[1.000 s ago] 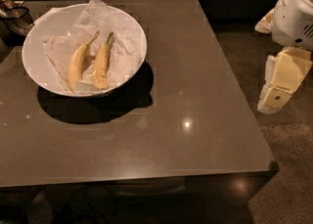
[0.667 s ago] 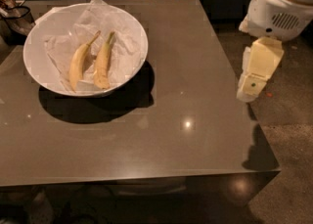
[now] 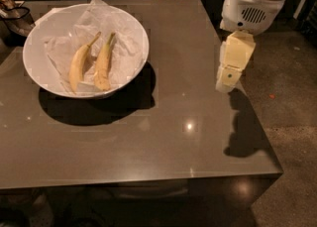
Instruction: Pick banana from white bowl
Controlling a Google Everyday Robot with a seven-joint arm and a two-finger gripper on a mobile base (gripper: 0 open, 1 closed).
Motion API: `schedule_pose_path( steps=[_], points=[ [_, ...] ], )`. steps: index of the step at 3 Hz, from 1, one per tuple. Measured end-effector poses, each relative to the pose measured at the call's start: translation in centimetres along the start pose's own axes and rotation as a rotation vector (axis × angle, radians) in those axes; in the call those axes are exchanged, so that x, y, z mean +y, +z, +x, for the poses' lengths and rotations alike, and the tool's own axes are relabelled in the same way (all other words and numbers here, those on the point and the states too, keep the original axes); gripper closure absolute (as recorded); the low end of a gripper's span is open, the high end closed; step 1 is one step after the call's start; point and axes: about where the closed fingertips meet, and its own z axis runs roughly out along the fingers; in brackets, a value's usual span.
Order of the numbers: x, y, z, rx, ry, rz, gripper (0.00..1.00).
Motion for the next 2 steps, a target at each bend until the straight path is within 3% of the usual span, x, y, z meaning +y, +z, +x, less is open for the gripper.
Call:
schedule_pose_path(
  steps=[1, 2],
  points=[
    [0.8, -1.5, -2.0, -0.035, -0.058, 0.023, 0.0],
    [1.2, -2.5, -5.2, -0.006, -0.076, 0.059, 0.0]
  ],
)
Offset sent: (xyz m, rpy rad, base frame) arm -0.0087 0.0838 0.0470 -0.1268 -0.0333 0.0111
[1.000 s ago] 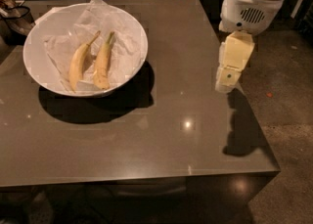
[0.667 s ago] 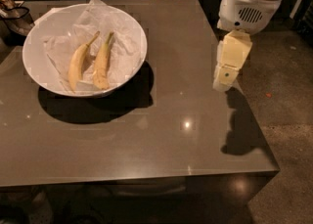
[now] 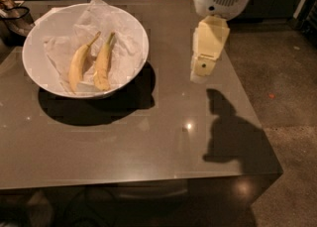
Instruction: Pick banana from white bowl
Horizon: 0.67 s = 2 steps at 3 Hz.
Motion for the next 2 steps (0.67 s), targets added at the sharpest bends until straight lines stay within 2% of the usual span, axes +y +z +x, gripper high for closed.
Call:
schedule_pose_path(
  steps=[1, 2],
  points=[
    [-1.41, 0.69, -5.79, -0.012, 0.034, 0.024, 0.0],
    [-1.44, 0.7, -5.78, -0.013, 0.034, 0.025, 0.0]
  ],
)
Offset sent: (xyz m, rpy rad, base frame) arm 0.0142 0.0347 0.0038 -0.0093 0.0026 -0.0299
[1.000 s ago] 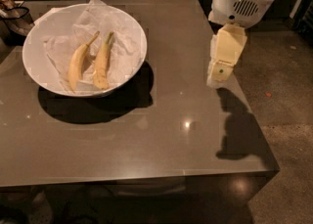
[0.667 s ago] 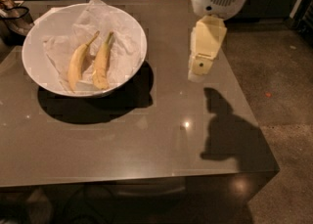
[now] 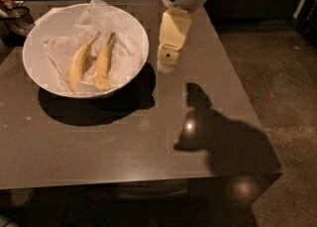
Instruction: Pick banana from white bowl
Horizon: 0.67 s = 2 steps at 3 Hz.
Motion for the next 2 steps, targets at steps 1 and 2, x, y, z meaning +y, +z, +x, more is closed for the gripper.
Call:
schedule_pose_path(
  steps=[1, 2],
  points=[
    [0.5, 0.2, -1.3, -0.076, 0.026, -0.005, 0.0],
    [1.5, 0.7, -3.9, -0.123, 0.073, -0.044, 0.0]
  ],
)
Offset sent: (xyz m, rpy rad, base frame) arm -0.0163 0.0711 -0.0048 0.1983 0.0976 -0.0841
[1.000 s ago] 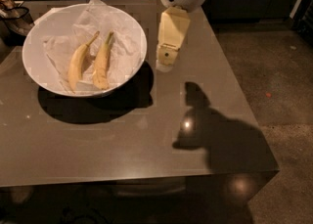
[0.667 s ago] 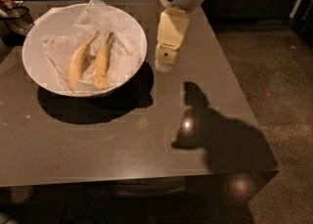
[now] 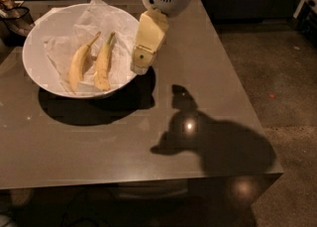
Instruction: Pick banana from white bowl
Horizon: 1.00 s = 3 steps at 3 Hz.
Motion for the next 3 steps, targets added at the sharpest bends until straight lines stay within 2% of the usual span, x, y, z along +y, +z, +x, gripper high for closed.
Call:
schedule_pose_path(
  steps=[2, 3],
  points=[
    [2.9, 1.4, -7.9, 0.0, 0.075, -0.078, 0.0],
    [3.0, 1.5, -8.8, -0.018, 0.082, -0.074, 0.0]
  ],
)
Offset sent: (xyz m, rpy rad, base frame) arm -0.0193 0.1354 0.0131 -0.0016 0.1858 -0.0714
